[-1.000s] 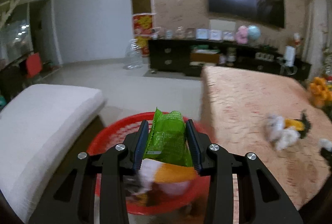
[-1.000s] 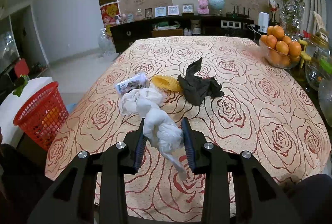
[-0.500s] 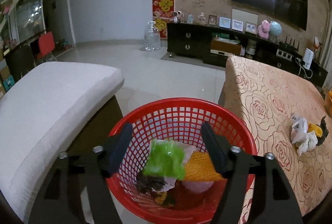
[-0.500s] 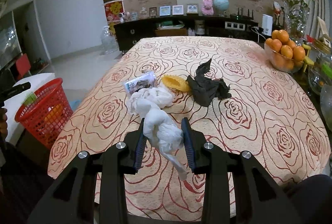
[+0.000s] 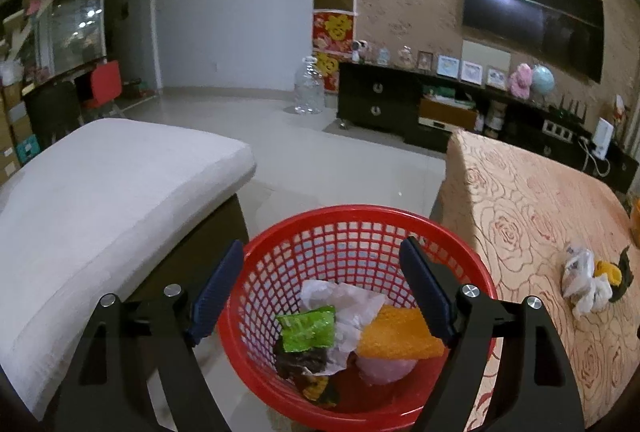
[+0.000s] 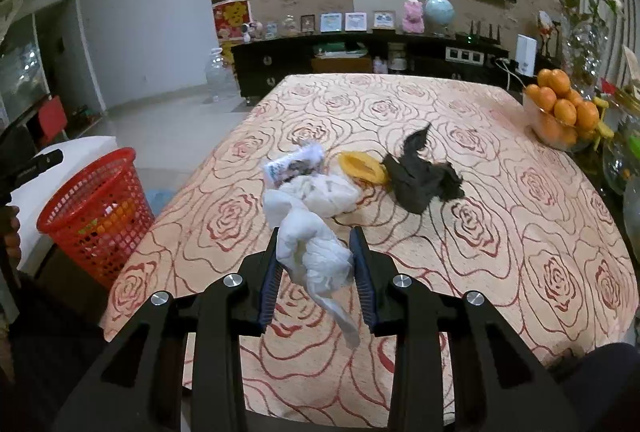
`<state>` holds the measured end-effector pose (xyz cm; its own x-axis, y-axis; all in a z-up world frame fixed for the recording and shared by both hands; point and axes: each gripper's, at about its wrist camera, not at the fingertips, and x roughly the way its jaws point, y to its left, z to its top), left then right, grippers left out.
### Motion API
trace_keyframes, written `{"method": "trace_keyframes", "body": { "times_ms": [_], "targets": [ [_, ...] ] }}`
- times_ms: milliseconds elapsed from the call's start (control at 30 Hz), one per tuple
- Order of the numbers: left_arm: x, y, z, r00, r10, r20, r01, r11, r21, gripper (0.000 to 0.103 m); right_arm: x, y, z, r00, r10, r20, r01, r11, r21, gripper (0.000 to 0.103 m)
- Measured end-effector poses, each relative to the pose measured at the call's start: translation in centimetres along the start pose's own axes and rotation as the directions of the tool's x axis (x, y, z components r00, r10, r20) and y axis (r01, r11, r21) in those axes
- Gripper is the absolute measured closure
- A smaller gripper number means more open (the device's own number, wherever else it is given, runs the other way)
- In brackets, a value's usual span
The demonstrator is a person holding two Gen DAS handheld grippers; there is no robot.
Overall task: Collect trash
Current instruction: 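Carry the white tissue over the red basket and open the right gripper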
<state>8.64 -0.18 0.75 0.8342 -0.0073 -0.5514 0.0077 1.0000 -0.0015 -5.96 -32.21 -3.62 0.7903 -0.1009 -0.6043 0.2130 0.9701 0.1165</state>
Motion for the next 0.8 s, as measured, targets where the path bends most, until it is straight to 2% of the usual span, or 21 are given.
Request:
{"method": "trace_keyframes", "body": {
  "times_ms": [200, 400, 567, 800],
  "targets": [
    [-0.5, 0.5, 0.1, 0.998, 0.045, 0.034, -0.044, 0.999, -0.007, 0.026, 0.0, 2.5, 1.4, 0.999, 0.032, 0.007, -0.032, 0.999, -0.041, 0.070],
    [-0.5, 1.3, 0.2, 0.996, 0.082, 0.041, -0.081, 0.997, -0.015, 0.026, 0.7, 7.0, 3.0, 0.996, 0.091, 0.004, -0.090, 0.990, -0.107, 0.070],
    [-0.4, 3.1, 0.2, 0.994, 0.106, 0.031, -0.104, 0.992, -0.073, 0.026, 1.7, 11.1, 4.4, 0.985, 0.173, -0.019, -0.174, 0.975, -0.137, 0.070],
    [-0.5, 4.7, 0.1, 0.994, 0.109, 0.022, -0.105, 0.986, -0.127, 0.026, 3.7, 17.2, 5.8, 0.971, 0.234, -0.052, -0.240, 0.942, -0.234, 0.070]
  ]
}}
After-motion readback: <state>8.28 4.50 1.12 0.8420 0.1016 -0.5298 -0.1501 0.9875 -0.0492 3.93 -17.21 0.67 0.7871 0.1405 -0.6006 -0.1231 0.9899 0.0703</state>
